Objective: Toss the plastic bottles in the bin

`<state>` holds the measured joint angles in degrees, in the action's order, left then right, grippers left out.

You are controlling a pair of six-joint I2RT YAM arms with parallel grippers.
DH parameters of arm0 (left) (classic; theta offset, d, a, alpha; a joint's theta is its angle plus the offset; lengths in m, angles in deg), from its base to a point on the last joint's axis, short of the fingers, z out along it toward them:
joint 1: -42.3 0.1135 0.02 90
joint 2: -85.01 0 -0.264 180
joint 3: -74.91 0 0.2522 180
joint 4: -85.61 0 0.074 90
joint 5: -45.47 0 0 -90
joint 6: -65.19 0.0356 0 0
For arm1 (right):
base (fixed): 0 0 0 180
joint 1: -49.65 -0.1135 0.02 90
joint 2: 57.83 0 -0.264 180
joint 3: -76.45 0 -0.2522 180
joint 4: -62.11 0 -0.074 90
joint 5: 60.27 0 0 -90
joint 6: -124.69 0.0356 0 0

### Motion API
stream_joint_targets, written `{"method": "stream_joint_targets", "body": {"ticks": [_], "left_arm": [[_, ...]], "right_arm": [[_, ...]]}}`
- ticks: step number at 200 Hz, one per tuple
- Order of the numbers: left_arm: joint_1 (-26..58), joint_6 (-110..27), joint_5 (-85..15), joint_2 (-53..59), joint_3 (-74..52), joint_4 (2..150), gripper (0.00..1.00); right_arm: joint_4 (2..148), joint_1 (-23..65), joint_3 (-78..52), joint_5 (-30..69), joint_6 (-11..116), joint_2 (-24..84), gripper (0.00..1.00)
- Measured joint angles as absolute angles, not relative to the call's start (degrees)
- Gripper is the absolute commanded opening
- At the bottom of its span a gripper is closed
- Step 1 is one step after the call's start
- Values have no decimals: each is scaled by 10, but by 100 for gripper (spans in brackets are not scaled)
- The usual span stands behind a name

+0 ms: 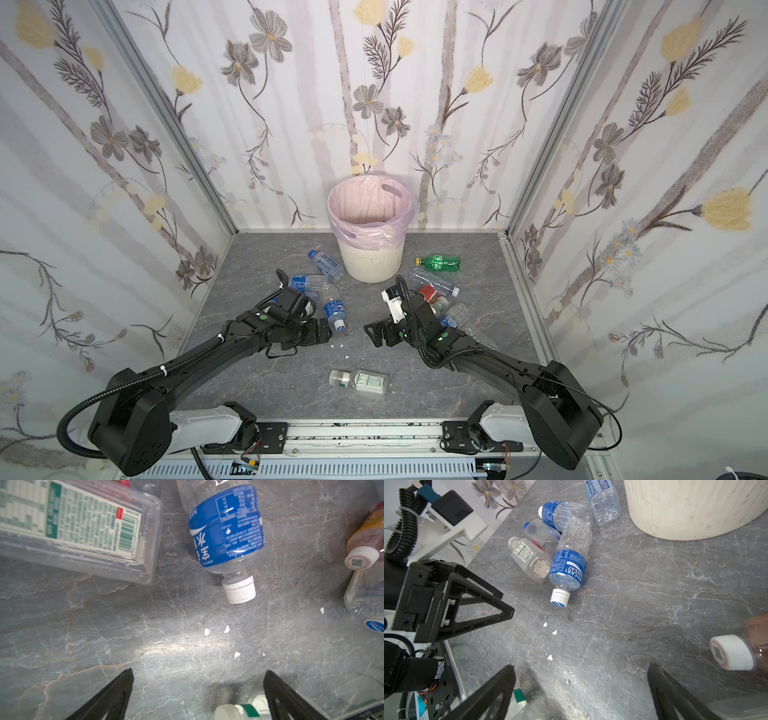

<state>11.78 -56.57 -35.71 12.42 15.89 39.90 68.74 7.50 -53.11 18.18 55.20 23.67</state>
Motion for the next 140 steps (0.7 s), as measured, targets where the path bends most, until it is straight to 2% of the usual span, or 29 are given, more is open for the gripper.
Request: {"method": "stream_joint_targets", "body": {"ticks": [83,140], "left_arm": [[112,-562,-336,141,173,401,100],[62,-541,-320,136,173,401,100]], "right_arm": [[711,79,-522,197,552,235,100],[725,118,-522,211,556,217,100]]}}
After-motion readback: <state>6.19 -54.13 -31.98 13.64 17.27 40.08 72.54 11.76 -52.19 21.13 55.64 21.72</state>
